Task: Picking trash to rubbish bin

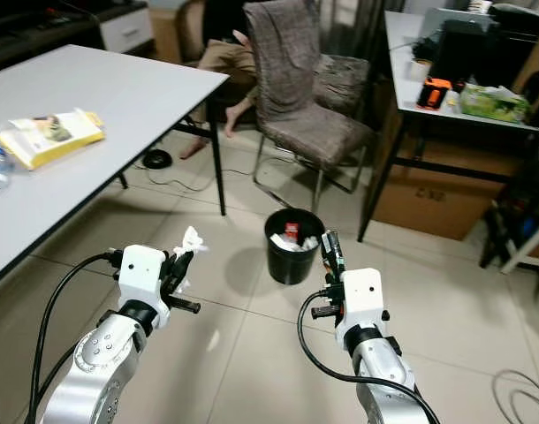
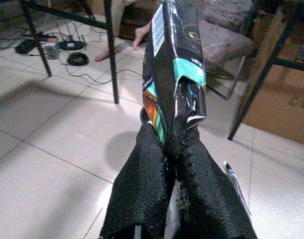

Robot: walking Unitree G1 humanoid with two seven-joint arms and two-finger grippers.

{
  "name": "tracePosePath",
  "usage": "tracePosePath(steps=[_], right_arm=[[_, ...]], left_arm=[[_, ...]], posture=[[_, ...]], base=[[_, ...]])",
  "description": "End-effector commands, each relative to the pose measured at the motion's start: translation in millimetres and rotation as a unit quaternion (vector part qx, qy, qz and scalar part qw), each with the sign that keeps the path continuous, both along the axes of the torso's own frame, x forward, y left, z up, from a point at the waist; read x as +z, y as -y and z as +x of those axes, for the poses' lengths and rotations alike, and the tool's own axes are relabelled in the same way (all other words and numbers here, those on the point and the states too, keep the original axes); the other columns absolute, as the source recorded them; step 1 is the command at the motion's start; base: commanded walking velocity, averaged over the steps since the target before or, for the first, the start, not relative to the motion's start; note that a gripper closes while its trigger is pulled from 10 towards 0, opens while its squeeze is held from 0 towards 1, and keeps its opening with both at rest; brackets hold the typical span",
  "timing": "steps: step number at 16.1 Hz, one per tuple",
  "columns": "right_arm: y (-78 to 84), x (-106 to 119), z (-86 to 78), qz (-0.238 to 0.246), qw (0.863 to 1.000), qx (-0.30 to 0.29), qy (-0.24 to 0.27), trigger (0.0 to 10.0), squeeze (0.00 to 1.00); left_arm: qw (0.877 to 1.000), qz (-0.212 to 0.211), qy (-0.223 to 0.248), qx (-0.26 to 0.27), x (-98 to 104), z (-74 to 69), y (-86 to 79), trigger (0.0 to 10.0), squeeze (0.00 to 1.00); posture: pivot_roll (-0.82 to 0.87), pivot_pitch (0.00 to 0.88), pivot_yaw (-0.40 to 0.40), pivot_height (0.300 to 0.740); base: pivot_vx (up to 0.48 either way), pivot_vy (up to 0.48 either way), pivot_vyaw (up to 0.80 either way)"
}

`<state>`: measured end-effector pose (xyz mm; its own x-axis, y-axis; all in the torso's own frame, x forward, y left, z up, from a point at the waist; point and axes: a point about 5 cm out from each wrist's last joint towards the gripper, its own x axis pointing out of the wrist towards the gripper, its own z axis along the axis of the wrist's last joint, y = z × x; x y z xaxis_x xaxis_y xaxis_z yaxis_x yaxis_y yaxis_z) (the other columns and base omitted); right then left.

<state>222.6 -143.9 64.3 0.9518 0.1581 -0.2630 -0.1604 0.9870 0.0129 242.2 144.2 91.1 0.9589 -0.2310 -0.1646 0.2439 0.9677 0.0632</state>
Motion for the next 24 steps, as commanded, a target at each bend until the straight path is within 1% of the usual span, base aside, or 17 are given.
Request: tracePosePath(steps=[1,5,9,12,14,15,17,21,24], right_arm=[[4.0,1.4,2.9,-0.002,1.000,-0.009,0.003,10.0,0.00],[11.2,-2.3,3.0,-0.003,1.000,-0.029,-0.002,10.0,0.00],[13.3,-5.1,2.5,-0.001,0.999,-0.035,-0.006,10.0,0.00],[12.6,-7.3,5.3,-0.024,0.999,-0.030,-0.002,10.0,0.00],[11.9,-8.8,8.6,-0.057,0.998,-0.019,0.006,10.0,0.00],[11.9,-8.9,9.4,-0.060,0.998,-0.016,0.007,10.0,0.00],[10.8,-8.8,10.8,-0.051,0.999,-0.014,0.008,10.0,0.00],[6.8,-11.0,10.5,-0.047,0.999,-0.004,0.007,10.0,0.00],[7.5,-9.3,12.0,-0.042,0.999,-0.005,0.011,10.0,0.00]], left_arm=[[1.000,0.010,0.009,-0.002,2.4,3.0,1.4,10.0,0.00],[1.000,0.015,0.012,-0.016,-1.4,2.0,3.7,10.0,0.00],[0.999,0.018,0.012,-0.028,-3.2,1.5,7.0,10.0,0.00],[0.999,0.024,0.012,-0.029,-4.8,3.8,6.9,10.0,0.00],[0.999,0.026,0.012,-0.029,-5.2,4.7,6.1,10.0,0.00],[0.999,0.026,0.013,-0.029,-5.0,4.9,6.3,10.0,0.00],[0.999,0.023,0.016,-0.024,-4.1,5.7,5.9,10.0,0.00],[0.999,0.028,0.019,-0.032,-4.5,6.4,8.2,10.0,0.00],[0.999,0.028,0.023,-0.039,-2.7,9.3,10.0,10.0,0.00]], posture=[[0.01,0.000,-0.046,0.740],[0.00,0.000,-0.044,0.740],[0.00,0.000,-0.040,0.740],[0.01,0.000,-0.038,0.740],[0.01,0.000,-0.043,0.740],[0.02,0.000,-0.048,0.740],[0.02,0.000,-0.049,0.740],[0.02,0.000,-0.051,0.740],[0.01,0.000,-0.041,0.740]], base=[[0.000,0.000,0.00],[0.000,0.000,0.00],[0.210,0.000,-0.72],[0.300,0.000,0.00],[0.306,0.000,0.00],[0.315,0.000,0.00],[0.326,0.000,0.00],[0.333,0.000,0.00],[0.346,0.000,0.00]])
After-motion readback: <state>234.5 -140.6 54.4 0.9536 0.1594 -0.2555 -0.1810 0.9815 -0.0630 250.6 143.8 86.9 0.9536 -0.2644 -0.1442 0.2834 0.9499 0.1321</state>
